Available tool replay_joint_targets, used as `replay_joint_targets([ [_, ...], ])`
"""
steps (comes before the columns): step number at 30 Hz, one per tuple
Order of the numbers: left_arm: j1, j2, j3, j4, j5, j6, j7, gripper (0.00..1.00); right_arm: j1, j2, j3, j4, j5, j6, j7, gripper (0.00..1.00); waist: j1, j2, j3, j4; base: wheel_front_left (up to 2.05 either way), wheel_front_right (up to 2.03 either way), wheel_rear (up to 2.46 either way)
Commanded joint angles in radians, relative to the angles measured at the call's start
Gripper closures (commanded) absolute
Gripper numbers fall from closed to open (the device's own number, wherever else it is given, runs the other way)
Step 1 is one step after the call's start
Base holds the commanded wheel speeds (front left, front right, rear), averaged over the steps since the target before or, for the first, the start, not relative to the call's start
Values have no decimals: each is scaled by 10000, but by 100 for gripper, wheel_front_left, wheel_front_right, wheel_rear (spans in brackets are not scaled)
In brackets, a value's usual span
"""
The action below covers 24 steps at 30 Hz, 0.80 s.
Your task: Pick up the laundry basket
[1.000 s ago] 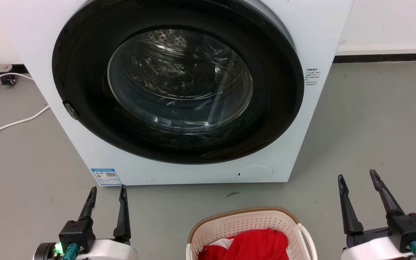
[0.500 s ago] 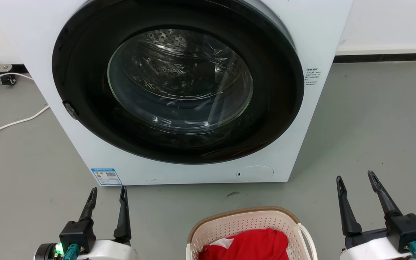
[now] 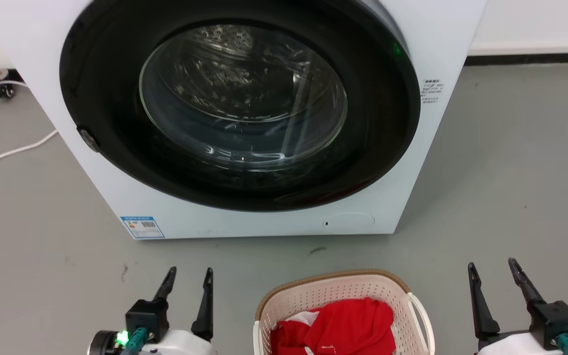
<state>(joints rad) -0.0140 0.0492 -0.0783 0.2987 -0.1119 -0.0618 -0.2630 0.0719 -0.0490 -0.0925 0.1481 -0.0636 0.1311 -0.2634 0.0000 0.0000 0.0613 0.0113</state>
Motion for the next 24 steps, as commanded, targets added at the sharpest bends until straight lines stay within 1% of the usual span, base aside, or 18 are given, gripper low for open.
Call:
replay_joint_targets([
  [1, -269, 24, -149, 260, -93, -49, -28, 0, -132, -22, -36, 175, -139, -7, -21, 0, 0, 0, 246, -30, 0, 0, 0],
  [6, -913, 18, -701, 1325, -382, -154, -28, 0, -605, -22, 10, 844, -361, -7, -22, 0, 0, 0, 989, -128, 0, 0, 0],
  [15, -2372, 20, -1573, 3398, -972, -436, -28, 0, -1951, -25, -7, 2417, -760, -7, -22, 0, 0, 0, 2598, -305, 0, 0, 0],
  [24, -3865, 20, -2253, 4968, -1140, -601, -28, 0, -3320, -20, -195, 3707, -1096, -7, -21, 0, 0, 0, 4225, -418, 0, 0, 0],
])
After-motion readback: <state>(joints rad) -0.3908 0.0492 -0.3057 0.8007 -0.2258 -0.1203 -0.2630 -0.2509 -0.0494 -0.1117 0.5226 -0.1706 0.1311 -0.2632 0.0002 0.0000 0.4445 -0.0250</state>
